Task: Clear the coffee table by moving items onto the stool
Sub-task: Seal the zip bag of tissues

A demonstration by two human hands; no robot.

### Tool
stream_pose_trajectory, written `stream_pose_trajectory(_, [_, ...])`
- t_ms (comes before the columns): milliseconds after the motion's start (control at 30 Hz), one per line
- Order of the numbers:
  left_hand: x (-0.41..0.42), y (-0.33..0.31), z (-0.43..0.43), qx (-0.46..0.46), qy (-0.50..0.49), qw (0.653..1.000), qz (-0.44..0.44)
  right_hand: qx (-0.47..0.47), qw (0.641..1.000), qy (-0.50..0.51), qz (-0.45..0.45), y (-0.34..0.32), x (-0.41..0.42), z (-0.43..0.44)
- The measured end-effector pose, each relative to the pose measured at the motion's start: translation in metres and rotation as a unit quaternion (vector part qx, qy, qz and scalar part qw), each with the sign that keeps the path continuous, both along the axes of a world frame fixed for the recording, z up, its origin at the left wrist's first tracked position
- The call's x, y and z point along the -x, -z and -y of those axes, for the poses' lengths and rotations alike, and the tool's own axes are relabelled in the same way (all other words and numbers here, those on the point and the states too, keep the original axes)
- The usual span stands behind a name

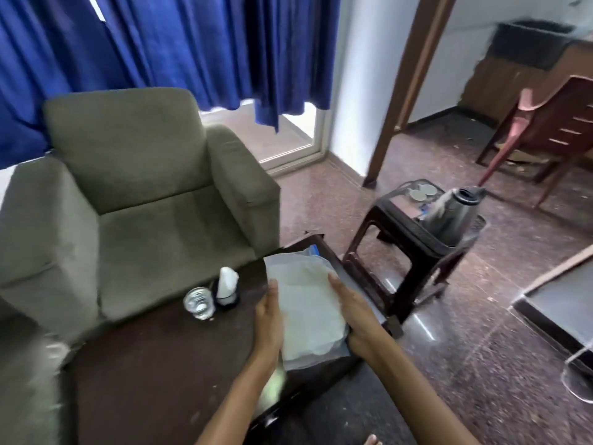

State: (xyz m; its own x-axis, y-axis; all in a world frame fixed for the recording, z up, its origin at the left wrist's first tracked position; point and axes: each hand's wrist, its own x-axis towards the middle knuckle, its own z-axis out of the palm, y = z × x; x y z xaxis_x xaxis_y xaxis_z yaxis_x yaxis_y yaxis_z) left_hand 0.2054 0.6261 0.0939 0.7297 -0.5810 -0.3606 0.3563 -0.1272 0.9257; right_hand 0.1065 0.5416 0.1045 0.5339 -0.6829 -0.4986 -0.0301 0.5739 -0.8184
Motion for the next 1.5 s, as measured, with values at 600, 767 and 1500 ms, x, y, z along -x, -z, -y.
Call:
stream_pose_trajectory(600, [0.172, 0.002, 0.256, -0.003, 0.151, 0.988, -0.027, -0.074, 0.985, 0.147, 0.058, 0.031, 0.193, 0.228])
stream_pose_trajectory(767, [0.183, 0.013, 0.33, 0.004, 0.175, 0.984, -0.021, -0.089, 0.978, 0.16, 0.1, 0.046, 0.206, 0.296])
stream_pose_trajectory(1500, [0.173, 0.055, 0.629, -0.061, 0.369, 0.927, 0.012, -0.053, 0.982, 0.174, -0.055, 0.066, 0.264, 0.627])
